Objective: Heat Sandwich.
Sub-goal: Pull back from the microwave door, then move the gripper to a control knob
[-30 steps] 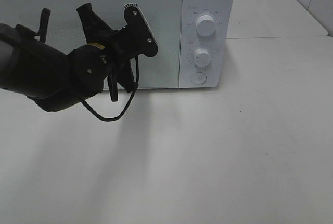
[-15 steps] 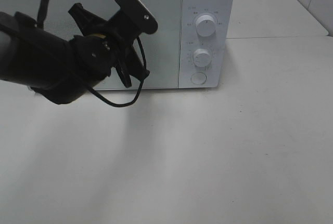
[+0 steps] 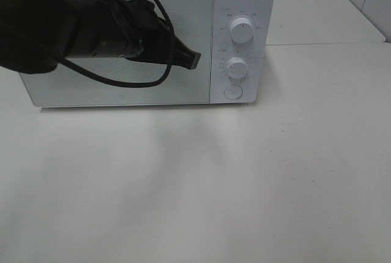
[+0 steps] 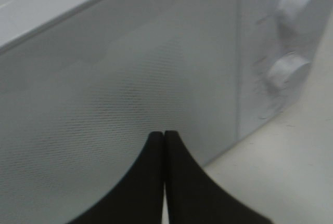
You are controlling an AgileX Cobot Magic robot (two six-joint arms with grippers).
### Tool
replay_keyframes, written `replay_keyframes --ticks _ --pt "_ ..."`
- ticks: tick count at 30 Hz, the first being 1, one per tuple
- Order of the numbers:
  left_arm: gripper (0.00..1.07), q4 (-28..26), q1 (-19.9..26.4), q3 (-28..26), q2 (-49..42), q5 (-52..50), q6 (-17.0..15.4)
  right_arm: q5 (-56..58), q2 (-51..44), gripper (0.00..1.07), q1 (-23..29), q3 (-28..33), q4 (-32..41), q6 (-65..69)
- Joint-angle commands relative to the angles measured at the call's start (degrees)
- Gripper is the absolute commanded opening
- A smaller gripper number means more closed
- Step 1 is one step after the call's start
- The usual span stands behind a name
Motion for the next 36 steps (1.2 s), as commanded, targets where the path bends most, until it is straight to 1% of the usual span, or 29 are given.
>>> replay_keyframes --ticks 1,3,7,8,9,11,12,13,14,16,17,18,19,21,22,23,25,26,27,28,29,30,31,32,34,35,36 --pt "0.00 -1.89 0.00 -0.29 -3.38 6.59 0.74 -0.69 -1.32 0.58 0.11 0.06 0.00 0.29" --pt "0.00 -1.89 0.00 -0.29 -4.01 8.19 0.74 -0.69 -1.32 0.58 0.11 0.06 0.00 0.29" --pt "0.00 -1.83 0.00 -0.29 -7.28 15.99 0.69 -0.69 -1.32 0.58 0.11 0.06 0.00 0.29" --pt "0.00 -1.83 0.00 -0.29 -7.28 15.99 0.69 -0.69 -1.32 0.58 0.11 0.06 0.00 0.29" --pt "0.02 -1.66 0.06 -0.23 -8.31 19.08 0.69 -0.69 -1.32 0.58 0.11 0.06 0.00 0.29" --pt "0.11 -1.03 0.40 0.11 -9.28 23.26 0.06 -0.69 -1.32 0.58 0.11 0.06 0.00 0.29" --pt "0.11 -1.03 0.40 0.11 -9.28 23.26 0.06 -0.69 -1.32 0.58 0.11 0.06 0.00 0.29" --pt "0.15 -0.46 0.74 0.23 -9.68 24.69 -0.69 -0.69 -1.32 0.58 0.11 0.06 0.00 0.29" --pt "0.27 2.29 1.72 0.23 -10.37 28.93 -4.07 -0.69 -1.32 0.58 0.11 0.06 0.00 0.29" --pt "0.41 7.39 3.09 0.17 -10.94 33.40 -10.20 -0.69 -1.32 0.58 0.11 0.06 0.00 0.29" --pt "0.41 7.39 3.09 0.17 -10.94 33.40 -10.20 -0.69 -1.32 0.58 0.11 0.06 0.00 0.29" --pt "0.52 13.92 4.76 0.17 -11.46 37.82 -19.08 -0.69 -1.32 0.58 0.11 0.06 0.00 0.29" --pt "0.56 18.33 5.73 0.17 -11.63 39.71 -23.20 -0.69 -1.32 0.58 0.11 0.06 0.00 0.29" --pt "0.60 27.67 7.73 0.11 -12.38 44.52 -34.26 -0.69 -1.32 0.58 0.11 0.06 0.00 0.29" --pt "0.60 27.67 7.73 0.11 -12.38 44.52 -34.26 -0.69 -1.32 0.58 0.11 0.06 0.00 0.29" --pt "0.61 36.50 9.51 0.00 -13.29 48.82 -43.77 -0.69 -1.32 0.58 0.11 0.06 0.00 0.29" --pt "0.61 44.75 11.29 -0.11 -14.61 53.69 -53.63 -0.69 -1.32 0.58 0.11 0.06 0.00 0.29" --pt "0.61 44.75 11.29 -0.11 -14.61 53.69 -53.63 -0.69 -1.32 0.58 0.11 0.06 0.00 0.29" --pt "0.61 53.34 13.18 -0.46 -15.99 58.10 -60.79 -0.69 -1.32 0.58 0.11 0.06 0.00 0.29" --pt "0.61 57.12 14.21 -0.46 -17.02 60.05 -63.94 -0.69 -1.32 0.58 0.11 0.06 0.00 0.29" --pt "0.61 59.93 15.13 -0.46 -17.82 61.48 -66.18 -0.69 -1.32 0.58 0.11 0.06 0.00 0.29" --pt "0.61 59.93 15.13 -0.46 -17.82 61.48 -66.18 -0.69 -1.32 0.58 0.11 0.06 0.00 0.29" --pt "0.61 65.60 17.76 -0.46 -19.82 65.09 -70.36 -0.69 -1.32 0.58 0.11 0.06 0.00 0.29" --pt "0.61 67.32 19.02 -0.46 -20.97 66.69 -71.96 -0.69 -1.32 0.58 0.11 0.06 0.00 0.29" --pt "0.61 70.47 22.52 -0.46 -22.92 69.27 -74.08 -0.69 -1.32 0.58 0.11 0.06 0.00 0.29" --pt "0.61 70.47 22.52 -0.46 -22.92 69.27 -74.08 -0.69 -1.32 0.58 0.11 0.06 0.00 0.29" --pt "0.61 72.08 27.04 -0.46 -25.04 71.62 -74.26 -0.69 -1.32 0.58 0.11 0.06 0.00 0.29"
